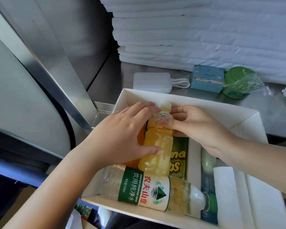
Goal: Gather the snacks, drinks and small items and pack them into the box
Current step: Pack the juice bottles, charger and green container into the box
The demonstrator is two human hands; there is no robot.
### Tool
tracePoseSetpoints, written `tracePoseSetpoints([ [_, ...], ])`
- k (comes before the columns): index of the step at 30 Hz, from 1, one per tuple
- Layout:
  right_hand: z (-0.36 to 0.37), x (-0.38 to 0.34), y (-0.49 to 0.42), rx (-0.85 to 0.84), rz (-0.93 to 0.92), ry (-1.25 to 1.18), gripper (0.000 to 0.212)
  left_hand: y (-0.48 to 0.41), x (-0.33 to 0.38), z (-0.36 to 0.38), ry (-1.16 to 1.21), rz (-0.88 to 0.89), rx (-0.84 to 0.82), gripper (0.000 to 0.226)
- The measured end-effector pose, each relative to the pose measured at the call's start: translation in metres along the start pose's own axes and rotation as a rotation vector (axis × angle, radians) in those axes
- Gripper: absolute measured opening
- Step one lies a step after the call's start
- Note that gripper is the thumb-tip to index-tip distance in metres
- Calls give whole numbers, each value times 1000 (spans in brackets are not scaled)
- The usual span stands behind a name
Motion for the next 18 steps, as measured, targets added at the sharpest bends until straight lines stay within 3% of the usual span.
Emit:
tracePoseSetpoints([
  [7, 1, 3, -2, -11, -12, 12, 56, -3, 1, 8, -75, 8, -110, 112],
  [13, 1, 9, -5, -1, 50, 134, 69, -2, 2, 9, -125, -14, -131, 111],
  [18, 3, 12, -5, -76, 83, 127, 56, -7, 0, 12, -175, 7, -159, 114],
])
Point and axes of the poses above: each hand's wrist, its own y-axis away from the middle knuckle, its own z-axis out of the palm, x = y × z, the point moved 6 cm from there along -y, towards the middle knuckle, and after that the axes turned 13 degrees about y, right-handed, at the moved point
